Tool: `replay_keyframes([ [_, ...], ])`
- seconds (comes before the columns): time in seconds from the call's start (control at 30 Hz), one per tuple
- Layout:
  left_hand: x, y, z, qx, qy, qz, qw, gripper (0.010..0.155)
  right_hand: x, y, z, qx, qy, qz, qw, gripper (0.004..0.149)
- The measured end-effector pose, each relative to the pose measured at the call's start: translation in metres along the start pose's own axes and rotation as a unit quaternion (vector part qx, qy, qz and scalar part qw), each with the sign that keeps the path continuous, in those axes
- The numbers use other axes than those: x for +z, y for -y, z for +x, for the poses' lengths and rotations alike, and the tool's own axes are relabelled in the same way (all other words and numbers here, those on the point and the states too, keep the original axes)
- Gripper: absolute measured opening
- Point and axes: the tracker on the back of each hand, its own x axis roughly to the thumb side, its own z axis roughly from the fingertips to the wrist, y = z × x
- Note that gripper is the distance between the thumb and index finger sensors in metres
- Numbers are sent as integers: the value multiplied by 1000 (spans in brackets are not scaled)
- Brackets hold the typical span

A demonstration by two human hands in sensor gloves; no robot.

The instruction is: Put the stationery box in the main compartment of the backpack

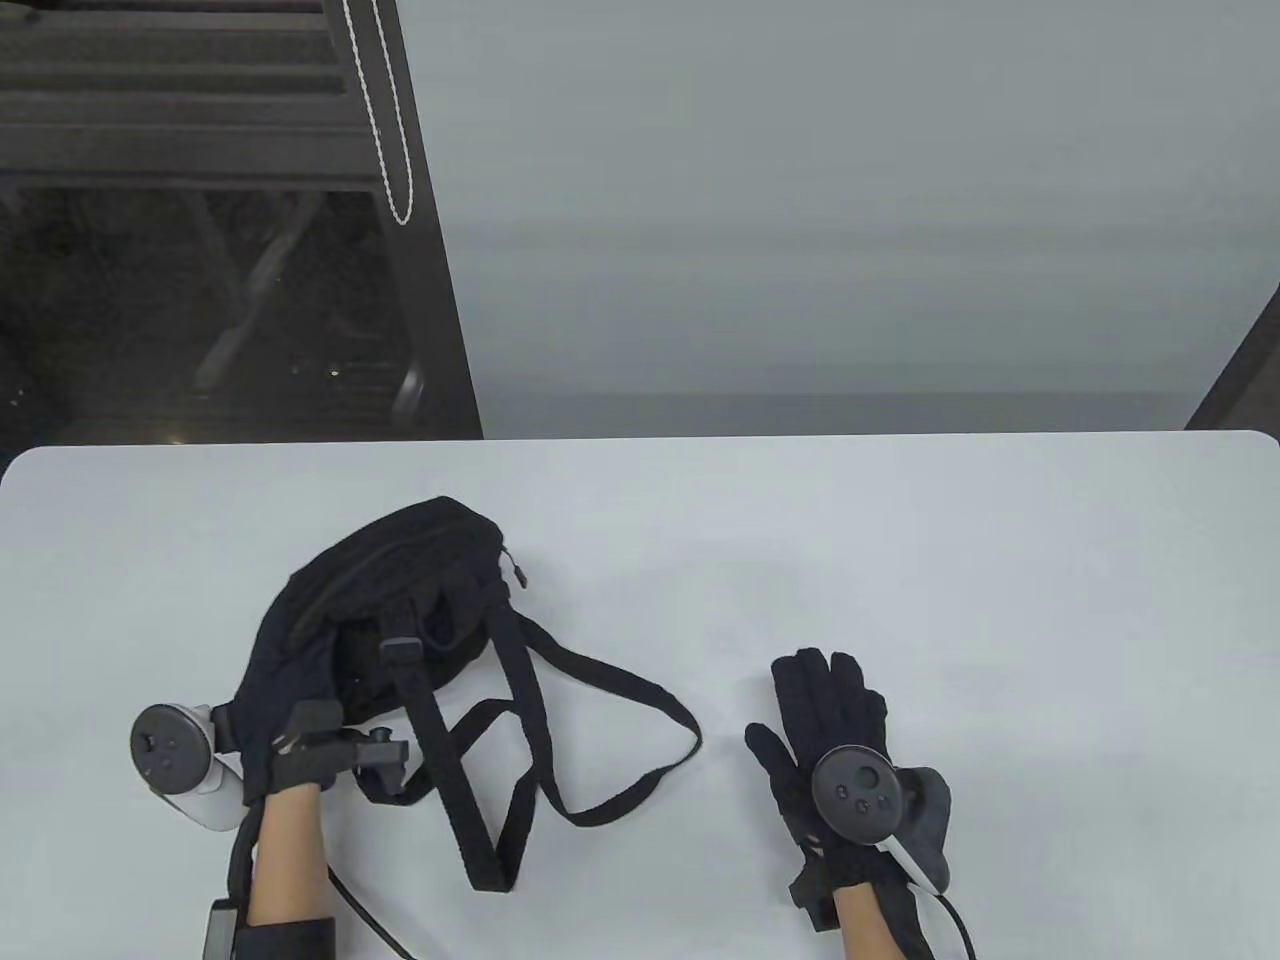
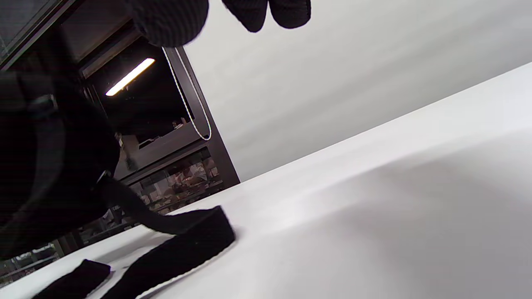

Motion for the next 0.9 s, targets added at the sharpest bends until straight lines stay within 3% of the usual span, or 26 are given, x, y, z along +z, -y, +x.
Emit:
replay_keyframes([
  [0.17,-26,-40,-8,-93,-11,64,994,47,0,1,-5,-19,-9,-1,1000,69],
  [0.33,-36,-70,-16,-253,-24,117,960,50,-1,-2,-4,-21,-6,8,1000,69],
  [0.47,-34,-71,-28,-390,-46,59,918,51,-1,-1,-4,-32,-7,9,999,69],
  [0.7,-33,-59,-47,-472,-126,-26,872,52,0,-2,-4,-38,-7,12,999,69],
  [0.83,-33,-57,-60,-510,-200,-77,833,55,0,-2,-4,-39,-7,11,999,69],
  [0.9,-32,-56,-66,-509,-226,-95,825,59,0,-2,-4,-36,-6,11,999,69],
])
